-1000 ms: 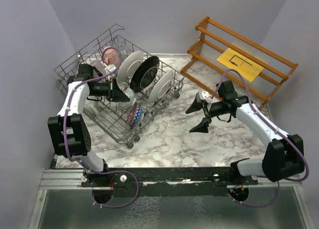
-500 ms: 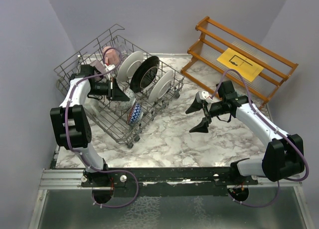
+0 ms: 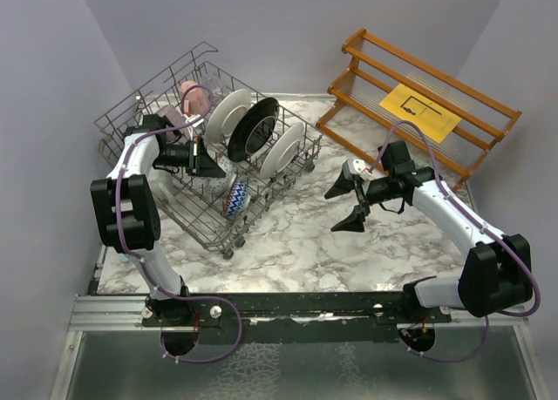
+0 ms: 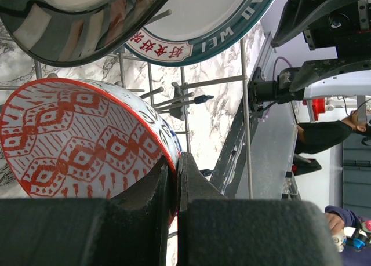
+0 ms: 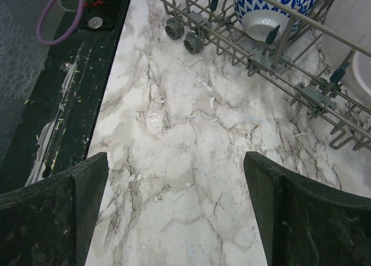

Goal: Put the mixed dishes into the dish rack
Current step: Insert the bowl into the dish rack.

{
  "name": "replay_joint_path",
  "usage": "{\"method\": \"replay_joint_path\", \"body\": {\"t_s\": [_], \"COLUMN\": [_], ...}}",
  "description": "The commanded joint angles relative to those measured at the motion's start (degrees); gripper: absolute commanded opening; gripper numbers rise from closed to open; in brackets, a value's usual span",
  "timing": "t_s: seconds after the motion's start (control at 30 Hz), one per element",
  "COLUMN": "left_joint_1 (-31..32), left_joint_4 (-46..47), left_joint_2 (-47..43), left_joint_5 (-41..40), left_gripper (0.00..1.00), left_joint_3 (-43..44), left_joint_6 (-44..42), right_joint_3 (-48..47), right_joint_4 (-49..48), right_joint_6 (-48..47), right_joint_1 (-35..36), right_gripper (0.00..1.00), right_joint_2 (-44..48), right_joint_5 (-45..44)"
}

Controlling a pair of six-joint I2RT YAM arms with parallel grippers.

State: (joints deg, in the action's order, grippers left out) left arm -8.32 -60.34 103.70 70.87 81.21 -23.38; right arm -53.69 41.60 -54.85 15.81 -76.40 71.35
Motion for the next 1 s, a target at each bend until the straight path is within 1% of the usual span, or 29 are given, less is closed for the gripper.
{"method": "replay_joint_path", "body": {"t_s": [0.0, 0.07, 0.27, 0.57, 0.73, 0.97], "left_joint_1": [0.6, 0.6, 0.6, 0.6, 0.6, 0.6], "left_joint_4": [1.2, 1.1, 1.0, 0.5, 0.6, 3.4], "left_joint_2": [2.0, 2.5, 3.1, 5.3, 4.9, 3.5], "left_joint_5": [2.8, 2.7, 1.6, 0.9, -0.3, -3.6], "left_gripper": [0.04, 0.05, 0.13, 0.17, 0.26, 0.33], "left_joint_3": [1.8, 2.0, 2.0, 3.0, 3.0, 2.3], "left_joint_6": [-2.1, -2.1, -2.4, -2.8, -2.8, 0.8], "right_joint_3": [0.3, 0.2, 0.3, 0.3, 0.3, 0.3], "right_joint_4": [0.1, 0.1, 0.1, 0.0, 0.1, 0.1], "right_joint_6": [-0.8, -0.8, -0.9, -0.8, -0.9, -0.9], "right_joint_1": [0.2, 0.2, 0.2, 0.2, 0.2, 0.2], "right_gripper": [1.00, 1.00, 1.00, 1.00, 1.00, 1.00], "right_joint_2": [0.8, 0.9, 1.2, 1.7, 1.8, 2.1], "right_joint_5": [1.0, 1.0, 1.0, 0.8, 0.9, 0.7]}}
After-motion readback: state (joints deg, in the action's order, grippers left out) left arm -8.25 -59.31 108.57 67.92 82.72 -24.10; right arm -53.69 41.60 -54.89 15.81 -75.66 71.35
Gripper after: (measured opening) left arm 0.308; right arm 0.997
